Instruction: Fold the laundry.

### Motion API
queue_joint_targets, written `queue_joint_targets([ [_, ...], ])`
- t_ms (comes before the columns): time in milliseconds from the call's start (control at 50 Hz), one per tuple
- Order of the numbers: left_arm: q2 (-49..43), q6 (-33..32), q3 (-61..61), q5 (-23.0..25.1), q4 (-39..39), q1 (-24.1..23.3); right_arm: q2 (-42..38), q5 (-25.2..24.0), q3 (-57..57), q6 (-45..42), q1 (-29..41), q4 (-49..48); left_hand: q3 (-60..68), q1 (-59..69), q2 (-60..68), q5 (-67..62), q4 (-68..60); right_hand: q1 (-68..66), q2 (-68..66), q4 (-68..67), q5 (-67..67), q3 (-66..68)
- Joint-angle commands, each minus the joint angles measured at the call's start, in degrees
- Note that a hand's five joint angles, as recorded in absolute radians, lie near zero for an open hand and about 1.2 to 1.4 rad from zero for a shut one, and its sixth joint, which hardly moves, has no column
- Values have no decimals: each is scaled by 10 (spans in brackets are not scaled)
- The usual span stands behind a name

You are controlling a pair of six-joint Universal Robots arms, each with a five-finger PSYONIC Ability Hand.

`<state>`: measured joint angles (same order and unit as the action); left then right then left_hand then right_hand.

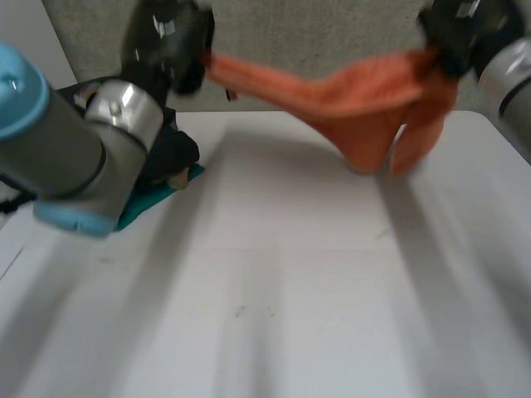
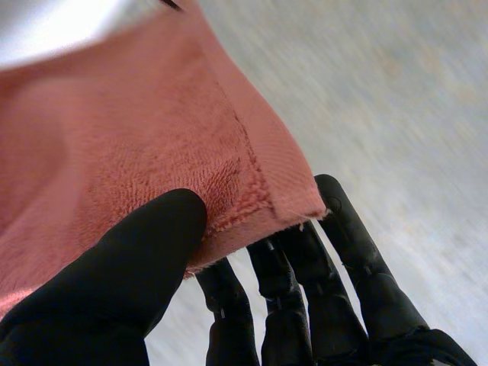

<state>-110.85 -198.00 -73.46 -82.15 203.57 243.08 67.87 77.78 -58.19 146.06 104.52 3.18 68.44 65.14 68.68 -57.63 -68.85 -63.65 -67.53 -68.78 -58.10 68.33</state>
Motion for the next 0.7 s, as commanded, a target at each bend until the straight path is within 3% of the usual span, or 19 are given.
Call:
queue_joint_targets([
  [20,33,-7,-162,5,-12,-6,-71,-18,-88,-65,7,67,116,149,113,-124,-111,-163,-125,-112,-119,117],
  [80,34,-7,-189,5,-12,-6,-104,-11,-103,-83,7,63,116,149,113,-124,-111,-163,-125,-112,-119,117],
  [100,34,-8,-194,5,-11,-6,-109,-9,-104,-82,7,61,116,149,113,-124,-111,-102,-64,-51,-58,56],
  [140,35,-8,-193,4,-12,-6,-114,-2,-103,-72,7,50,116,149,113,-124,-111,171,210,222,215,-218],
  [160,35,-7,-192,4,-12,-5,-114,8,-104,-53,5,30,116,149,113,-124,-111,424,463,475,468,-471],
  [180,37,-7,-189,3,-12,-6,-113,16,-105,-40,2,18,116,149,113,-124,-111,493,532,544,537,-540],
  [260,58,-6,-173,2,-15,-9,-97,41,-127,46,-6,-31,116,149,113,-124,-111,504,542,555,548,-551],
  [300,70,-4,-168,1,-15,-11,-52,50,-152,105,-26,-34,116,149,113,-124,-111,504,542,555,548,-551],
  [460,125,-1,-156,1,-18,-19,59,47,-270,270,-111,-26,116,149,113,-124,-111,492,531,543,536,-539],
  [600,150,-1,-134,1,-32,-60,70,40,-368,292,-121,16,116,149,113,-124,-111,489,527,540,533,-535],
  [700,161,-1,-118,1,-41,-84,64,40,-421,298,-114,-20,116,149,113,-124,-111,438,477,490,483,-485],
])
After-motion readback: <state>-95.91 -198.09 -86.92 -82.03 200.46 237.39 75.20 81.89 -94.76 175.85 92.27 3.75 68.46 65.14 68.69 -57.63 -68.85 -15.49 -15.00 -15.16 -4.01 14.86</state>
